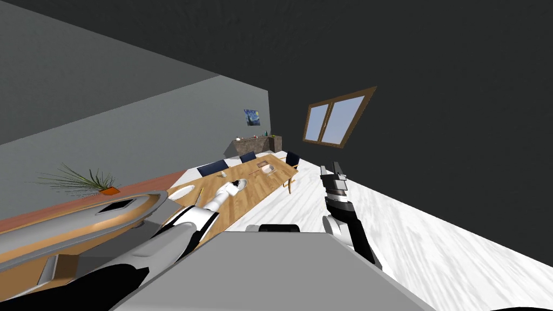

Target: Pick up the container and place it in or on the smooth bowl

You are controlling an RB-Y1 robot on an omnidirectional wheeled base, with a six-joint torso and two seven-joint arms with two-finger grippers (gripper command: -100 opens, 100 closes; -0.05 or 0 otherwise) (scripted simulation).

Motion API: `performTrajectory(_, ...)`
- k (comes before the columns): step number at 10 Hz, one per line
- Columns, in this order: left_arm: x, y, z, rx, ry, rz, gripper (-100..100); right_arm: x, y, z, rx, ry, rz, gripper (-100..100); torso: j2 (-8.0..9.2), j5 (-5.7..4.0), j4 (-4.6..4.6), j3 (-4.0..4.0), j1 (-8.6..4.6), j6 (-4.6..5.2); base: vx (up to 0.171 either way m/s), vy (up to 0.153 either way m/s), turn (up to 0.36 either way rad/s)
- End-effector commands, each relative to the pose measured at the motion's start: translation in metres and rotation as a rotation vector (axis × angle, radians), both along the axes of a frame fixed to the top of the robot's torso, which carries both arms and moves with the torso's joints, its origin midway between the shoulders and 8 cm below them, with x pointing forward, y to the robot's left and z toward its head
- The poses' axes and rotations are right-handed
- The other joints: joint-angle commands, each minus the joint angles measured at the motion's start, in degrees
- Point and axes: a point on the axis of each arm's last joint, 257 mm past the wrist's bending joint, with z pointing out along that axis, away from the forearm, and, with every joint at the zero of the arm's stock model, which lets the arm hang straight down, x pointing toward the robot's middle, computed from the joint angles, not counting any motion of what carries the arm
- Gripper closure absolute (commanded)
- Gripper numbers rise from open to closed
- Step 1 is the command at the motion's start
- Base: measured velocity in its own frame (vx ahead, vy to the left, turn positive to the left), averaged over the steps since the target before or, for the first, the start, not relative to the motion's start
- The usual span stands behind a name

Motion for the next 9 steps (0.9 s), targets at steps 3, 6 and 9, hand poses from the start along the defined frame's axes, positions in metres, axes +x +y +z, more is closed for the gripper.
performTrajectory(3, -0.012, 0.024, 0.014, -0.016, -0.047, 0.043, -100, 0.0, 0.0, 0.0, 0.0, 0.0, 0.0, 0, -0.13, -0.02, -0.02, -0.07, -0.09, 0.04, 0.034, -0.017, -0.128)
performTrajectory(6, -0.043, 0.06, 0.016, -0.021, -0.048, 0.116, -100, 0.0, 0.0, 0.0, 0.0, 0.0, 0.0, 0, -0.21, -0.02, -0.03, -0.11, -0.09, 0.06, 0.047, -0.022, -0.104)
performTrajectory(9, -0.073, 0.087, 0.025, -0.021, -0.061, 0.165, -100, 0.0, 0.0, 0.0, 0.0, 0.0, 0.0, 0, -0.06, 0.01, -0.02, -0.04, -0.03, 0.0, 0.023, -0.012, -0.067)
